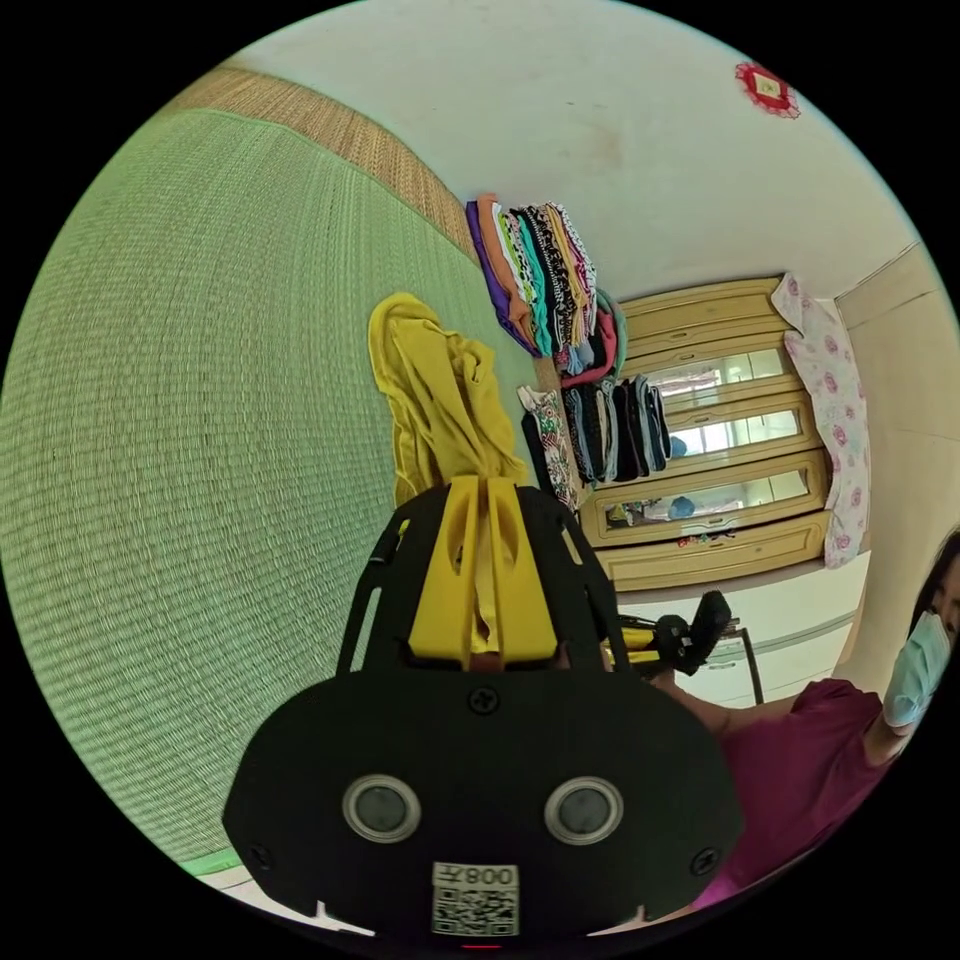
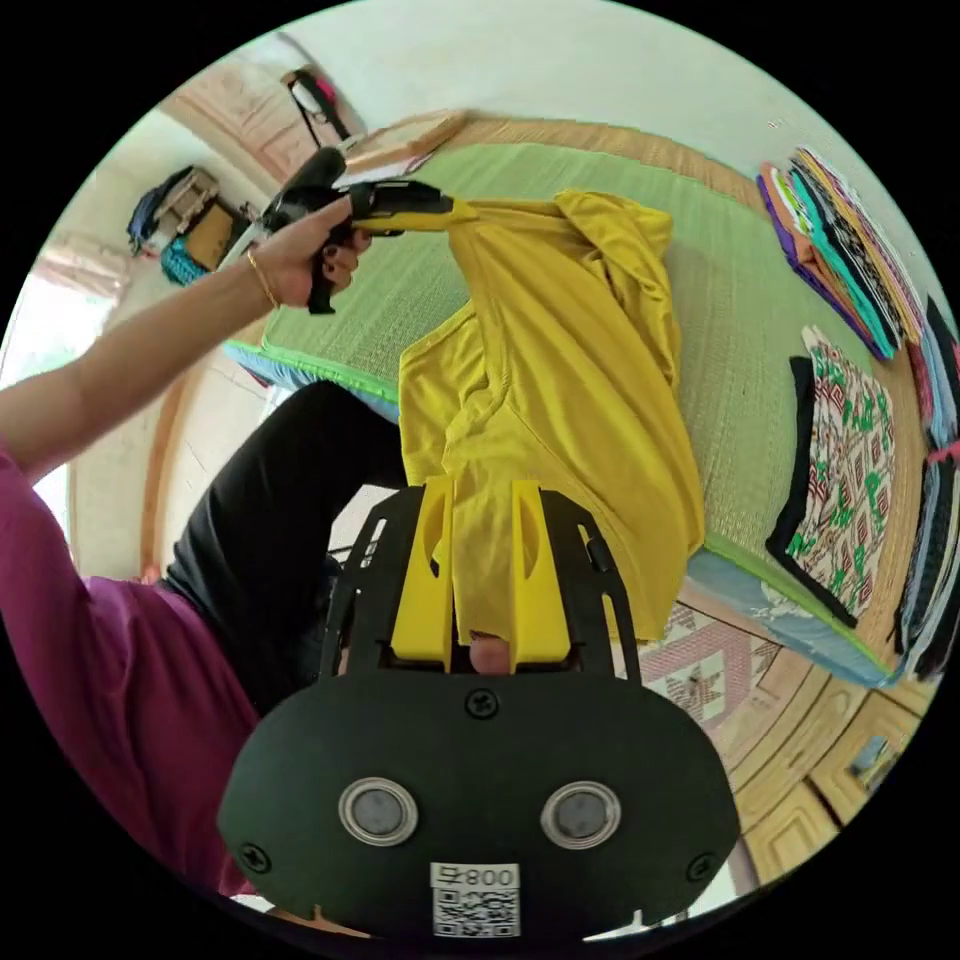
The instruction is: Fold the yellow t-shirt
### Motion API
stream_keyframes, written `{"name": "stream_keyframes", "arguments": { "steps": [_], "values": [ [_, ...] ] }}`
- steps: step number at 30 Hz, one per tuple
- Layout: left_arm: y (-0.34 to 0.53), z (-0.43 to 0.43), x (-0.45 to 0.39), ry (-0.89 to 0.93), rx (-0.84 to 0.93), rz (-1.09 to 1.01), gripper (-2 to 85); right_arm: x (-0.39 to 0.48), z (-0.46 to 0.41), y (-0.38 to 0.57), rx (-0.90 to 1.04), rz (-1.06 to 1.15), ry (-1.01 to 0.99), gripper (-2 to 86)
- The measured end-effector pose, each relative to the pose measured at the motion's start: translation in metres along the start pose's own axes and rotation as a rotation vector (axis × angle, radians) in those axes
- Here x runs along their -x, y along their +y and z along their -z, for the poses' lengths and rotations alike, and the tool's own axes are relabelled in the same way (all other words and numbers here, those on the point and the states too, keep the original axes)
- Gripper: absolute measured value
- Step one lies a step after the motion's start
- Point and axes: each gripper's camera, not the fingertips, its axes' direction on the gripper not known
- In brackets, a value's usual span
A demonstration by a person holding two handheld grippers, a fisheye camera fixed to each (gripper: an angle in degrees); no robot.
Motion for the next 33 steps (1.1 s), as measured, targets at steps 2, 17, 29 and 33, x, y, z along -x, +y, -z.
{"name": "stream_keyframes", "arguments": {
  "steps": [2,17,29,33],
  "values": [
    [0.002,0.002,-0.012,-0.003,0.003,-0.003,1.3,0.029,-0.008,-0.008,0.055,0.063,0.068,9.2],
    [0.035,0.051,-0.142,0.041,-0.071,-0.035,1.2,0.065,0.063,0.028,0.025,-0.026,0.214,-0.2],
    [0.120,0.169,-0.334,0.186,-0.294,-0.216,1.2,0.059,0.316,0.183,-0.554,-0.178,0.297,-0.3],
    [0.160,0.219,-0.430,0.172,-0.422,-0.343,1.2,0.082,0.371,0.227,-0.706,-0.123,0.346,-0.4]
  ]
}}
